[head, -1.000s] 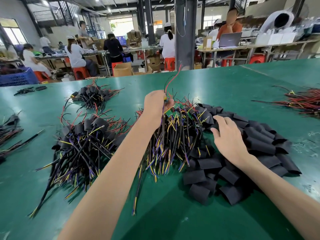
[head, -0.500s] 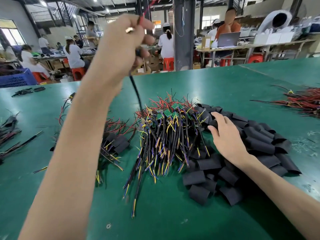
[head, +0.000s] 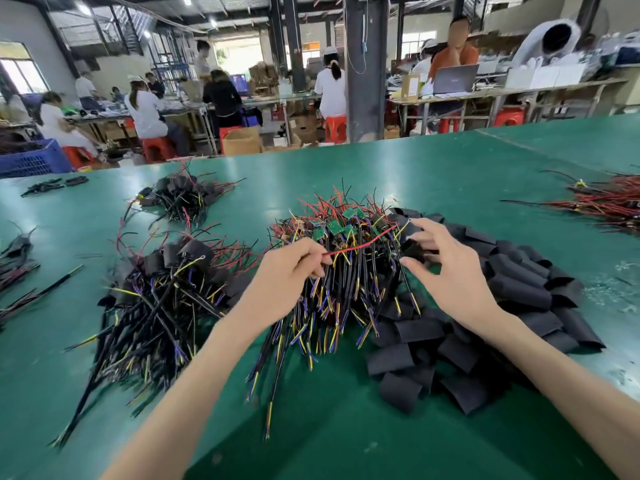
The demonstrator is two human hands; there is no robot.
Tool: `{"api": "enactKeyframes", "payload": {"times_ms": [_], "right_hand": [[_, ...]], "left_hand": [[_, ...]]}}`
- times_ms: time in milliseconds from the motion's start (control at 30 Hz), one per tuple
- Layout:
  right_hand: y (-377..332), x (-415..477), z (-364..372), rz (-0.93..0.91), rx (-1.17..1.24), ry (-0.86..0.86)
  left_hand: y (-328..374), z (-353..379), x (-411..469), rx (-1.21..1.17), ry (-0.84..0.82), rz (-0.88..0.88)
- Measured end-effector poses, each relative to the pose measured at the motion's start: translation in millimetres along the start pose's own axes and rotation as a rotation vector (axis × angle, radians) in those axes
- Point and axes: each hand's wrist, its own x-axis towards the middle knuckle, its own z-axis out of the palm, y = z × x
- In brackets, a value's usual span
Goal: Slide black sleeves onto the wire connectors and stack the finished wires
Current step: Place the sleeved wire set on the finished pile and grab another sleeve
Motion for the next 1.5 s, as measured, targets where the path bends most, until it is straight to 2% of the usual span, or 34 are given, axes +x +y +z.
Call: {"api": "enactKeyframes", "payload": {"times_ms": [200, 500, 733, 1000, 1167, 1367, 1500], "right_hand": [[-2, -6, 3, 0.028, 0.113, -0.082], [-5, -8, 1, 0.021, 0.232, -0.115], [-6, -8, 1, 0.035, 0.332, -0.077], [-10, -7, -3, 0.031, 0.388, -0.073], [-13, -9, -4, -0.085, 0.208, -0.149], [-29, -9, 3, -0.473, -0.391, -0.109], [-40, -14, 9, -0.54, -0.408, -0.155]], "left_hand": [[-12, 16, -14, -0.068, 0.073, 0.046], [-14, 20, -17, -0.114, 0.125, 0.008], [-16, 22, -19, -0.046, 0.098, 0.012], [-19, 16, -21, 0.135, 0.085, 0.1], [-19, 17, -22, 0.232, 0.103, 0.153], [-7, 32, -30, 0.073, -0.028, 0.217], [-4, 37, -30, 0.021, -0.029, 0.222]]}}
